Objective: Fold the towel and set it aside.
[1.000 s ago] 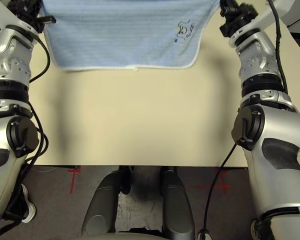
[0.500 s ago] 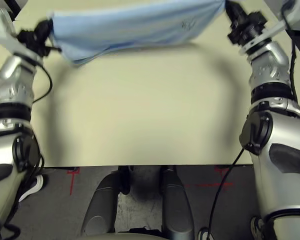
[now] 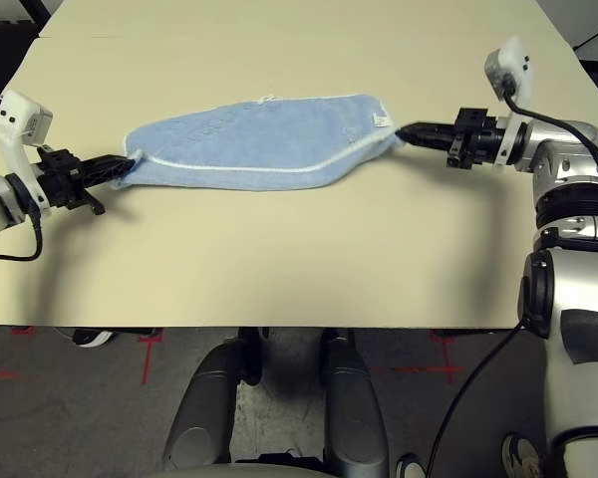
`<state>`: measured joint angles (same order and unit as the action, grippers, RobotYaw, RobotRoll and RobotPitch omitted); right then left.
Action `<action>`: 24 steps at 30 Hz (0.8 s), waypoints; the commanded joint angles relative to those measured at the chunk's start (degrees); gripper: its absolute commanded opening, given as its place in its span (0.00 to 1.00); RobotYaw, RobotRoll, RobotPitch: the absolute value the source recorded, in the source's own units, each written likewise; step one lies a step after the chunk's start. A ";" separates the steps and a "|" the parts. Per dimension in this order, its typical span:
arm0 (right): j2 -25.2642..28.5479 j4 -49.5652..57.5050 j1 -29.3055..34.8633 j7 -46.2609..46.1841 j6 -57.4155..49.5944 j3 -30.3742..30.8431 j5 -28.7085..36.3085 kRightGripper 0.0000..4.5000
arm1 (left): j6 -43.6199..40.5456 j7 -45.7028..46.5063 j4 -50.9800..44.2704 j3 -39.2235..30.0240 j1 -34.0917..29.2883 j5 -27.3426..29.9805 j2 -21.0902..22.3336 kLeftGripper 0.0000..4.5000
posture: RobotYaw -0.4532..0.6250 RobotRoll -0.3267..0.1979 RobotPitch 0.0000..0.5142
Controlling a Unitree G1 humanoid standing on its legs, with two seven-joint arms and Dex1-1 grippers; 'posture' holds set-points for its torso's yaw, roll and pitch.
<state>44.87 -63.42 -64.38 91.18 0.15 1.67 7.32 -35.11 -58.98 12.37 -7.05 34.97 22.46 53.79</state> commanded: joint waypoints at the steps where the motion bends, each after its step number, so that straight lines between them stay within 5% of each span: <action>1: 4.43 5.37 2.08 1.32 -2.57 7.58 3.85 0.00 | 0.59 -5.85 1.30 2.38 0.15 -0.78 2.78 0.00 | 0.38 0.62 0.60; 11: 14.44 14.69 6.10 1.32 -6.23 19.71 17.28 0.00 | 4.79 -12.37 6.42 -2.59 3.57 2.19 3.85 0.00 | 0.37 0.62 0.58; 14: 16.19 14.73 7.46 1.32 -7.40 18.88 19.49 0.00 | 6.21 -12.29 6.07 -7.37 2.92 5.55 2.27 0.00 | 0.38 0.62 0.58; 24: 22.74 16.80 14.52 1.32 -9.14 15.85 21.99 0.00 | 9.64 -15.38 3.94 -8.27 -5.91 4.09 5.45 0.00 | 0.39 0.62 0.58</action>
<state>64.66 -46.09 -51.74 92.37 -8.31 18.95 29.78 -25.84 -74.35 16.08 -14.18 30.51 27.40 56.89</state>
